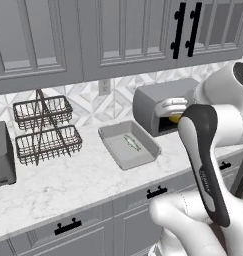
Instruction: Place one lemon and one fish in each tupperware on the nearby counter, to pack two identical lunches.
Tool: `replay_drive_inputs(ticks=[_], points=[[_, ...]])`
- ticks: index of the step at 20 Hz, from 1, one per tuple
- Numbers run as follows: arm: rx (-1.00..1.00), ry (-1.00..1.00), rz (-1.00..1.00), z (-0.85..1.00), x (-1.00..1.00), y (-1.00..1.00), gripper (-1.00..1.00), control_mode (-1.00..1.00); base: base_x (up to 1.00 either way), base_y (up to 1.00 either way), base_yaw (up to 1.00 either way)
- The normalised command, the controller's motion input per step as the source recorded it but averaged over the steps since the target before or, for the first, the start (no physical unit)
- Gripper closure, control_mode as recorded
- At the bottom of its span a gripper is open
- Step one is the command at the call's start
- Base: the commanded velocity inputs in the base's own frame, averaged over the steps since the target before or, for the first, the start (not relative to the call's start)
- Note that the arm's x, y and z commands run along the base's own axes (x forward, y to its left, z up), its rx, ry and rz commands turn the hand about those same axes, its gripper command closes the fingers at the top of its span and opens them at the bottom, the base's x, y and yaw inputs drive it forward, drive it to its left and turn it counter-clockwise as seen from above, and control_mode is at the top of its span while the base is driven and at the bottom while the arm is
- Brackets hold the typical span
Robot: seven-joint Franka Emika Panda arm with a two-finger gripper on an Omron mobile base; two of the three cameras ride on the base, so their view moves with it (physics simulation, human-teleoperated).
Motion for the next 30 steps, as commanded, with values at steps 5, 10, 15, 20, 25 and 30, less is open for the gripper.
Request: replay_drive_inputs(ticks=[5,10,15,20,25,30], points=[[0.00,0.11,0.00,-0.75,0.32,-0.04,1.00,-1.00,0.00,0.00,0.00],[0.00,0.16,0.00,-0.91,0.94,0.05,1.00,-1.00,0.00,0.00,0.00],[0.00,0.10,0.00,-0.95,1.00,0.11,1.00,-1.00,0.00,0.00,0.00],[0.00,0.11,0.00,-0.77,1.00,0.16,1.00,-1.00,0.00,0.00,0.00],[0.00,0.12,0.00,-0.48,1.00,0.21,1.00,-1.00,0.00,0.00,0.00],[0.00,0.11,0.00,-0.38,0.98,0.17,1.00,-1.00,0.00,0.00,0.00]])
